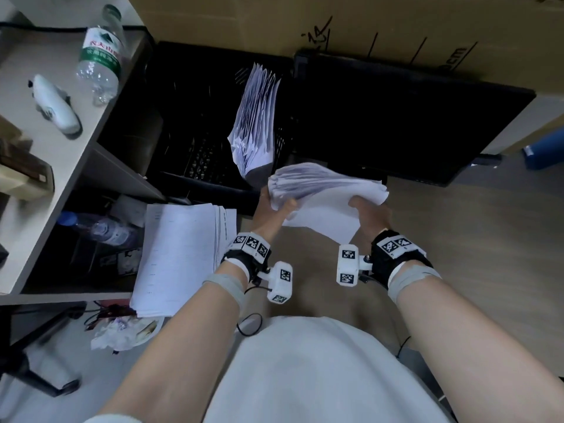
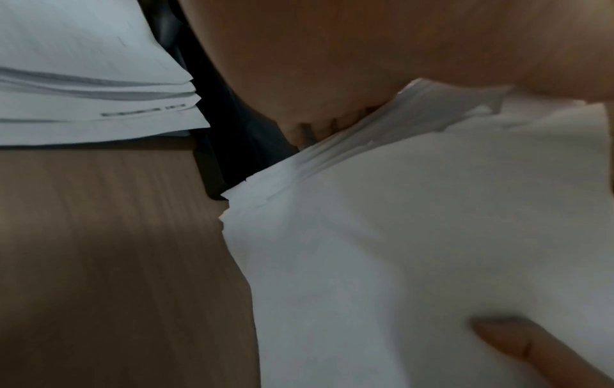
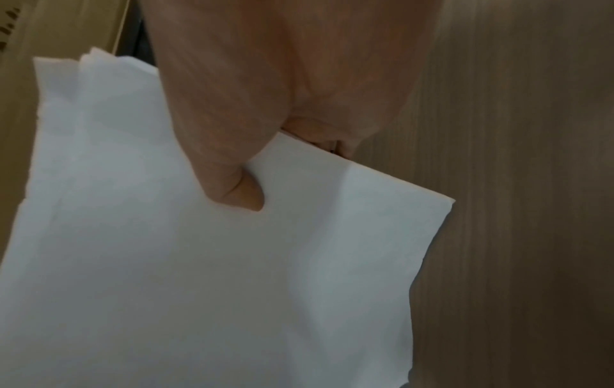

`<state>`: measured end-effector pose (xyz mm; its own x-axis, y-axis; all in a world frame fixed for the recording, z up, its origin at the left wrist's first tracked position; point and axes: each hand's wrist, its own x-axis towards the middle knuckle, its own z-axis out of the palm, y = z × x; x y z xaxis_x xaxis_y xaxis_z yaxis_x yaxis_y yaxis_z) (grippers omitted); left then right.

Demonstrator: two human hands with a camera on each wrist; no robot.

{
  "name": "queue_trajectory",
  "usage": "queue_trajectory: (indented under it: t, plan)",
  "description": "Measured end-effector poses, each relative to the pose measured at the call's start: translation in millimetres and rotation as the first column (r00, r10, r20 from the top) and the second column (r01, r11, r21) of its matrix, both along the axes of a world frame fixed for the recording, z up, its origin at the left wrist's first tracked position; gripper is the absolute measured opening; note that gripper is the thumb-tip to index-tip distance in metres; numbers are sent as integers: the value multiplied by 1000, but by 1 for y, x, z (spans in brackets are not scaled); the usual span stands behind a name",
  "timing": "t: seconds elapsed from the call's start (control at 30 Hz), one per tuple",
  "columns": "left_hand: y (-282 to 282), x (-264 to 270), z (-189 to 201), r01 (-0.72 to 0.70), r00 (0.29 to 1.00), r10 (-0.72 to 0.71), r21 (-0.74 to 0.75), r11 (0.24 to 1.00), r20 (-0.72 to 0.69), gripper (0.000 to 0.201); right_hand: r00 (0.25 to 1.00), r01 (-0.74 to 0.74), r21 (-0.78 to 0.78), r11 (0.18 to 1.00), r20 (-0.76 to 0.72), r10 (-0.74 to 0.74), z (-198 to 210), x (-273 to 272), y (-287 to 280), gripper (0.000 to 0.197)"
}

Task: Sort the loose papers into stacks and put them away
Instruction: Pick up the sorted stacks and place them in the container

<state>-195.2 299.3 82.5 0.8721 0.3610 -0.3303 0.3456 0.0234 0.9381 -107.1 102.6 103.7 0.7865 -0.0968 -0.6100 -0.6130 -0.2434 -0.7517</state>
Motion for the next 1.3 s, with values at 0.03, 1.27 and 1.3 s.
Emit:
queue_trajectory:
  t: [0.03,1.27,1.3]
  plan:
    - [-2,0,4,20,1000,-20,9,1000,21,82,1000,13,-1,1000,-8,-13,0,0,1,17]
    - [-3,-11,-17,-309,917,283,-53,950,-282,15,993,108,119,987,-62,-101,-52,-40,28,14]
    - [1,-12,-10,-298,922,272,-59,953,-276,19,989,137,129,982,-80,-127,-43,-42,30,16]
